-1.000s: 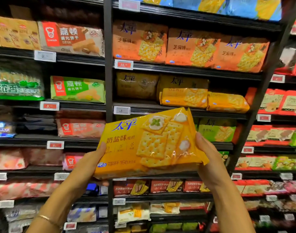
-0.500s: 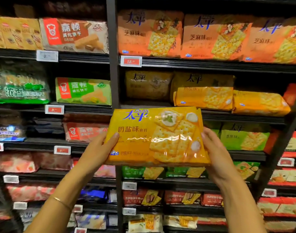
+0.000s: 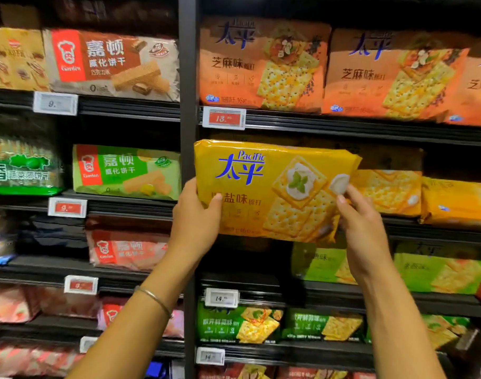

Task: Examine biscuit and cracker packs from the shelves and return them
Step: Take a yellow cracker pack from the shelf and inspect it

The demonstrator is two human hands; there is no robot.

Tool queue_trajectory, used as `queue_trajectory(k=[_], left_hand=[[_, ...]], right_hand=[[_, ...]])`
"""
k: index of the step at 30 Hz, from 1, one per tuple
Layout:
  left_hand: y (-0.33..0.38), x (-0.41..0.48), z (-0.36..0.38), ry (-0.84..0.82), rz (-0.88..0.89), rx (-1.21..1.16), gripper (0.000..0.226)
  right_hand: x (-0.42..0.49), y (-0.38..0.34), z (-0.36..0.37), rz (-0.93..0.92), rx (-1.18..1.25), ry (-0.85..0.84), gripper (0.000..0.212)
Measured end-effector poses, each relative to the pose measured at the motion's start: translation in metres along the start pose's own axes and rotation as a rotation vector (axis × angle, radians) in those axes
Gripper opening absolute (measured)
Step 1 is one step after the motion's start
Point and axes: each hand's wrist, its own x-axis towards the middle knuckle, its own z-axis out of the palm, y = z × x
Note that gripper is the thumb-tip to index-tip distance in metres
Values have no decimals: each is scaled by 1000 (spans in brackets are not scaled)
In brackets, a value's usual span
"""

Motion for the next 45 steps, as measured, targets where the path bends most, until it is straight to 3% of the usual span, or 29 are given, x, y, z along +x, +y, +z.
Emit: queue_trajectory(k=[6, 9, 11, 14, 16, 20, 24, 29, 33, 36, 40, 45], left_hand=[[5, 32, 26, -68, -136, -7, 33], [11, 45, 32, -51, -166, 25, 52], [16, 53, 37, -25, -173, 27, 62], [21, 65, 44, 11, -179, -10, 55], [19, 69, 50, 27, -174, -26, 56], [-3, 66, 63, 52, -115, 89, 83], [-22, 57, 75, 136, -33, 178, 101], [-23, 75, 78, 122, -53, 166, 102], [-20, 67, 81, 62, -11, 450, 102], [-22, 49, 87, 118, 164, 627, 94], [-26, 39, 94, 183, 280, 592, 80], [-37, 23, 112, 157, 277, 488, 78]], right_hand=[[43, 9, 21, 21, -25, -160, 49], [59, 18, 29, 64, -19, -243, 37], [68, 18, 32, 73, -11, -230, 42], [83, 12, 37, 64, 21, -187, 56], [90, 10, 41, 45, 65, -184, 54], [89, 25, 53, 22, 38, -237, 48], [87, 38, 52, -17, 3, -193, 56], [86, 41, 54, -13, 42, -190, 67], [83, 48, 57, -26, 31, -203, 74], [82, 51, 58, -39, 58, -183, 73], [80, 51, 62, -47, 121, -168, 69], [70, 53, 60, -106, 116, -205, 69]])
